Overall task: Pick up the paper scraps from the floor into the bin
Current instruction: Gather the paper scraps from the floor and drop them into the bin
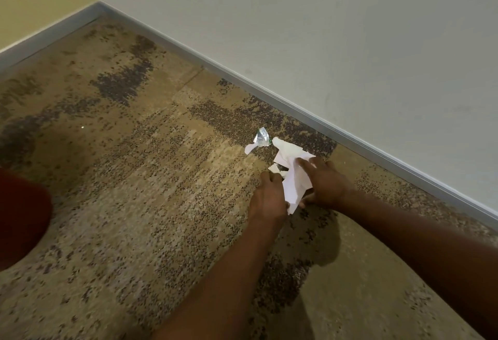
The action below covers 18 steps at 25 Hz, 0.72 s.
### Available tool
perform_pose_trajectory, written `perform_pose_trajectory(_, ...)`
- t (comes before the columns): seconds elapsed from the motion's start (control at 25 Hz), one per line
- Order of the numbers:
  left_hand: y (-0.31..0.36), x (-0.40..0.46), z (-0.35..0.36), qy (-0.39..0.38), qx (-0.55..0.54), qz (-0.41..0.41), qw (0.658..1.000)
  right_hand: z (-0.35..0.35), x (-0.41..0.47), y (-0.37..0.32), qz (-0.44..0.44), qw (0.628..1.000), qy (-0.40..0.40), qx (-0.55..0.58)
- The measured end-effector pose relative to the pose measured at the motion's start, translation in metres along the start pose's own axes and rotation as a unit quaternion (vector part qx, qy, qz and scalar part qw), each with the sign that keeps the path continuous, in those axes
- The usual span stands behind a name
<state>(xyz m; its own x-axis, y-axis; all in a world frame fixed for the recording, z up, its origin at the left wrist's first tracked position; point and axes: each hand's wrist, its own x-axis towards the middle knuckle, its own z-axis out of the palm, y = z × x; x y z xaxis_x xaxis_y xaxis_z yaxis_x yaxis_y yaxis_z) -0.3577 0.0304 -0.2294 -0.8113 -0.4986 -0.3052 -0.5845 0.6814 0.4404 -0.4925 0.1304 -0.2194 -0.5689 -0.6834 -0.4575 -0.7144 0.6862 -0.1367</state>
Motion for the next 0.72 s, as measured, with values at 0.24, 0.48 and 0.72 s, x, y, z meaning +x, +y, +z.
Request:
perform_pose_trajectory(0.24,0.002,0.014,-0.006,-0.035,-0.043,-0.034,0.998,0.007,0.002,-0.016,-0.017,0.999,0.036,-0.019)
perform_pose_trajectory(0.48,-0.008,0.014,0.003,-0.016,-0.071,-0.013,0.997,0.011,-0.006,-0.028,-0.026,0.998,0.053,-0.006)
perform_pose_trajectory(0.72,-0.008,0.004,0.011,0.068,-0.122,0.002,0.99,0.025,-0.019,-0.044,-0.061,0.994,0.088,0.039)
